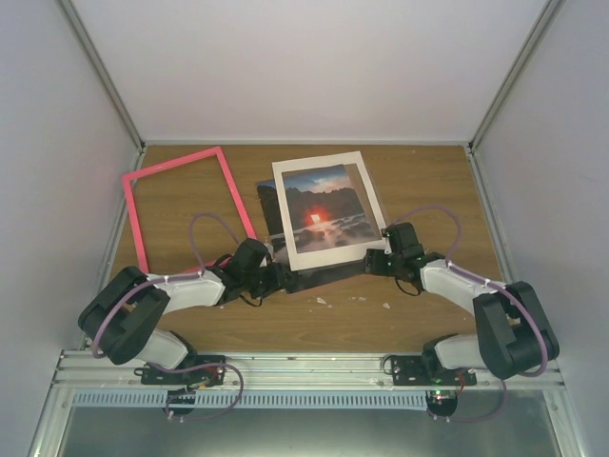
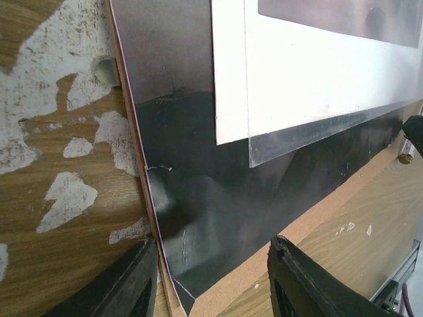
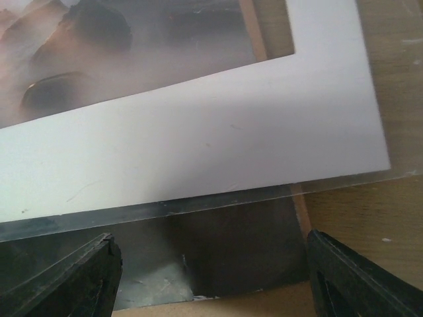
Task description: Take the photo out of the frame
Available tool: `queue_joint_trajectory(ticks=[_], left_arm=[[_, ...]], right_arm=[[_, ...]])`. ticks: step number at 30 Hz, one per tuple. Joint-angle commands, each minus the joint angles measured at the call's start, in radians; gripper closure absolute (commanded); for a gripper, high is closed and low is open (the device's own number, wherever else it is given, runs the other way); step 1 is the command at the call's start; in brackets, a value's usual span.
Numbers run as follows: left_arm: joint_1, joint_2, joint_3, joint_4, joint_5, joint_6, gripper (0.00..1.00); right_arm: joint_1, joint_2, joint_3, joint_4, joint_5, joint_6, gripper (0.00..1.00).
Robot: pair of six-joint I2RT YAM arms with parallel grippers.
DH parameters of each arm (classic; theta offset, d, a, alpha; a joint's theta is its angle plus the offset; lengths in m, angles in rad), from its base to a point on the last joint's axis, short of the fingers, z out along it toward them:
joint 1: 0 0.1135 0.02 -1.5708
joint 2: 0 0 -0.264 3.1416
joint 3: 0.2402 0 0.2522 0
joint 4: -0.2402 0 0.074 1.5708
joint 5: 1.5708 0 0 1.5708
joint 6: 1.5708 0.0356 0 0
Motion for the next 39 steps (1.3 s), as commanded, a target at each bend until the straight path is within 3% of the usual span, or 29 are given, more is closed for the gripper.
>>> queue_joint_trajectory(ticks=[1, 11, 25, 39], left_arm=[[-0.020, 0.014, -0.028, -0.067, -0.028, 0.007, 0.52], [-0.055, -0.110, -0.067, -0.130, -0.084, -0.072, 0.54], [-0.054, -0.027, -0.052, -0.083, -0.072, -0.077, 0.54], [-0.053, -0.008, -0.081, -0.008, -0.039, -0.106, 0.55]], right_arm=[[0.033, 0.017, 0.020, -0.004, -0.002, 0.001, 0.23], [0.058, -0.014, 0.002, 0.005, -0.019, 0.017, 0.22], [0.067, 0.033, 0.009, -0.006, 0.106, 0.005, 0.20], [0.093, 0.044, -0.003, 0.027, -0.075, 0.004, 0.20]])
